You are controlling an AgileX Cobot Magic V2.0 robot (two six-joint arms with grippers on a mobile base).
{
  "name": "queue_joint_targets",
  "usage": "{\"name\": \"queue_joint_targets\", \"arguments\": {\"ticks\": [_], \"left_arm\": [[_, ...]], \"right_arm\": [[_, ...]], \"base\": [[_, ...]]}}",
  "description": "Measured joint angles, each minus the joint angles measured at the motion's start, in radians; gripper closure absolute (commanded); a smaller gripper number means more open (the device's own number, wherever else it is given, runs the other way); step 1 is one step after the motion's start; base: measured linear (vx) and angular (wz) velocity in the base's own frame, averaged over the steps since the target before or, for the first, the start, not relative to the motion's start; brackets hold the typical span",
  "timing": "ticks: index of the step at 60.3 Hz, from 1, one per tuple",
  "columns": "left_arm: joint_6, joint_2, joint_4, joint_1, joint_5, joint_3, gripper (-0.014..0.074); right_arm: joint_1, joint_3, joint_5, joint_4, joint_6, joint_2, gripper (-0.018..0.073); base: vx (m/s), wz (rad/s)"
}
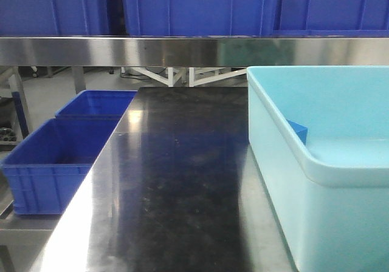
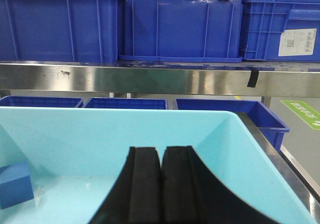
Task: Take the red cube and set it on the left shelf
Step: 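Move the open right gripper down over the red cube in the light-blue bin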
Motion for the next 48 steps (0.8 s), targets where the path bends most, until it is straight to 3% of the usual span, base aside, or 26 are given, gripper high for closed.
{"name": "queue_joint_targets", "arguments": {"ticks": [48], "left_arm": [[0.0, 0.0, 0.0, 0.0, 0.0, 0.0, 0.0491]], "right_arm": [[0.0, 0.0, -0.032, 0.0, 0.0, 0.0, 0.051]], "base": [[0.0, 0.0]]}}
